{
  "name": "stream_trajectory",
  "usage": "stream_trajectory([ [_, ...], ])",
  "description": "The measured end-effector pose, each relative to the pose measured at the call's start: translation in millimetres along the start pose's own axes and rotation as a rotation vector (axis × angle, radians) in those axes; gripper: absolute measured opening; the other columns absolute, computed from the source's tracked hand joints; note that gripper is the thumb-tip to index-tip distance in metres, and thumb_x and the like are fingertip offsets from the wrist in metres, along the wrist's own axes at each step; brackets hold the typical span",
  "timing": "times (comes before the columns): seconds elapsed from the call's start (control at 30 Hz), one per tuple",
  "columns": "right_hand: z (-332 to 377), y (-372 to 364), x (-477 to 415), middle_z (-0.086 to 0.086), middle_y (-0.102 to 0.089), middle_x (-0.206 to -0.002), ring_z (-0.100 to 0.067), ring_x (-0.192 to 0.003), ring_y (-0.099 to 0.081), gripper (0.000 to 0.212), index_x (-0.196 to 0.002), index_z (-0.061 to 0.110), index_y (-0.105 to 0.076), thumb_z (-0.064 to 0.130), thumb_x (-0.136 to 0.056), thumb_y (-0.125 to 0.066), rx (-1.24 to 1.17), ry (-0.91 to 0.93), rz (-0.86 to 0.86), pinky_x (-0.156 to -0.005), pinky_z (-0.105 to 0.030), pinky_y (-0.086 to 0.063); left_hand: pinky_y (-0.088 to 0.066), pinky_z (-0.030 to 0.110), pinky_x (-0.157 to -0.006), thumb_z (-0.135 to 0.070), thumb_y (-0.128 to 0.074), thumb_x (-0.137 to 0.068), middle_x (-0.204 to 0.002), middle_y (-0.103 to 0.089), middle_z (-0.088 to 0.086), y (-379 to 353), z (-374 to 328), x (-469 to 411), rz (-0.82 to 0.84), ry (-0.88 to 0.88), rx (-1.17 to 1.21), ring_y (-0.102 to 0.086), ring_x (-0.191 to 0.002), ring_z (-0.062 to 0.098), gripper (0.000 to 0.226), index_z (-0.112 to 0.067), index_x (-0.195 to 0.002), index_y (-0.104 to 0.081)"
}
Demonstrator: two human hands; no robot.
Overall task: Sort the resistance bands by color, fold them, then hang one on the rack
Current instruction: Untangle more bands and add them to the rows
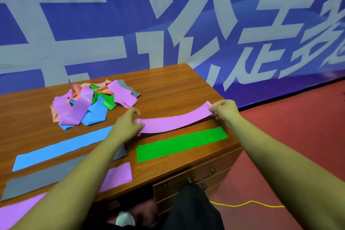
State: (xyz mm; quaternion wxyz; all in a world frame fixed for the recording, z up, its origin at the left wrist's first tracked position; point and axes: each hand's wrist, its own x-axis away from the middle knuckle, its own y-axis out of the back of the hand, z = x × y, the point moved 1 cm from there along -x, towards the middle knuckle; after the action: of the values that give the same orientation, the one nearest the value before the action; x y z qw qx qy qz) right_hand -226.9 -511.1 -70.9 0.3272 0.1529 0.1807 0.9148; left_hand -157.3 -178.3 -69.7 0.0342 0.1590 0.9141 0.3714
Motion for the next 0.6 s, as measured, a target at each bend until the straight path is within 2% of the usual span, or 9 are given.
stream_trajectory([
  [0.13, -18, -1, -2, -0.008, -0.067, -0.074, -0.021, -0.072, -0.060, 0.014, -0.067, 0.012, -0.066, 0.009, -0.079, -0.074, 0.214, 0.076, -0.035, -0.066, -0.030, -0.047, -0.046, 0.030, -0.058, -0.017, -0.066, -0.088, -0.079, -0.063, 0.005, -11, 8, -3, 0.040, -0.057, -0.244, -0.060, -0.067, 0.016, 0.020, -0.022, -0.097, -0.049],
  [0.2, -26, -3, -2, -0.006, -0.068, -0.078, -0.022, -0.077, -0.061, 0.012, -0.071, 0.011, -0.067, 0.013, -0.080, -0.073, 0.315, 0.108, -0.036, -0.069, -0.028, -0.043, -0.044, 0.030, -0.061, -0.021, -0.064, -0.089, -0.087, -0.062, 0.004, -14, 11, -4, 0.079, -0.053, -0.340, -0.058, -0.075, 0.018, 0.014, -0.023, -0.094, -0.051],
  [0.3, -33, -10, -3, -0.006, -0.069, -0.083, -0.026, -0.085, -0.064, 0.008, -0.079, 0.011, -0.066, 0.015, -0.082, -0.072, 0.405, 0.149, -0.024, -0.075, -0.033, -0.050, -0.042, 0.028, -0.065, -0.026, -0.061, -0.092, -0.097, -0.063, 0.004, -20, 18, -4, 0.098, -0.067, -0.428, -0.058, -0.083, 0.018, 0.011, -0.026, -0.094, -0.050],
  [0.37, -35, -14, -2, -0.003, -0.067, -0.082, -0.028, -0.086, -0.063, 0.009, -0.084, 0.017, -0.061, 0.016, -0.082, -0.070, 0.453, 0.194, -0.028, -0.079, -0.039, -0.052, -0.044, 0.028, -0.069, -0.029, -0.058, -0.095, -0.101, -0.059, 0.003, -24, 20, -2, 0.077, -0.090, -0.476, -0.058, -0.089, 0.019, 0.009, -0.026, -0.101, -0.053],
  [0.43, -37, -17, 1, -0.004, -0.065, -0.082, -0.032, -0.090, -0.062, 0.007, -0.083, 0.020, -0.060, 0.016, -0.084, -0.065, 0.543, 0.278, -0.049, -0.080, -0.041, -0.051, -0.047, 0.029, -0.075, -0.033, -0.057, -0.095, -0.103, -0.051, 0.003, -26, 23, 0, 0.027, -0.121, -0.531, -0.057, -0.093, 0.019, 0.016, -0.024, -0.109, -0.057],
  [0.47, -38, -19, 3, -0.007, -0.065, -0.087, -0.034, -0.094, -0.059, 0.004, -0.086, 0.020, -0.063, 0.017, -0.087, -0.061, 0.632, 0.324, -0.067, -0.082, -0.042, -0.049, -0.047, 0.029, -0.076, -0.034, -0.057, -0.095, -0.103, -0.047, 0.002, -27, 24, 1, 0.001, -0.138, -0.547, -0.055, -0.093, 0.019, 0.019, -0.023, -0.111, -0.058],
  [0.53, -38, -22, 6, -0.013, -0.061, -0.101, -0.037, -0.101, -0.053, 0.015, -0.096, 0.016, -0.068, 0.019, -0.090, -0.054, 0.769, 0.389, -0.113, -0.087, -0.044, -0.046, -0.046, 0.030, -0.080, -0.034, -0.058, -0.095, -0.101, -0.040, 0.000, -27, 25, 3, -0.042, -0.183, -0.549, -0.053, -0.095, 0.019, 0.021, -0.022, -0.111, -0.061],
  [0.6, -29, -29, 10, -0.013, -0.057, -0.107, -0.034, -0.104, -0.051, 0.020, -0.101, 0.015, -0.068, 0.022, -0.089, -0.054, 0.778, 0.427, -0.116, -0.091, -0.045, -0.045, -0.045, 0.031, -0.080, -0.032, -0.057, -0.094, -0.099, -0.039, -0.001, -22, 25, 3, -0.088, -0.212, -0.514, -0.051, -0.099, 0.019, 0.019, -0.020, -0.109, -0.062],
])
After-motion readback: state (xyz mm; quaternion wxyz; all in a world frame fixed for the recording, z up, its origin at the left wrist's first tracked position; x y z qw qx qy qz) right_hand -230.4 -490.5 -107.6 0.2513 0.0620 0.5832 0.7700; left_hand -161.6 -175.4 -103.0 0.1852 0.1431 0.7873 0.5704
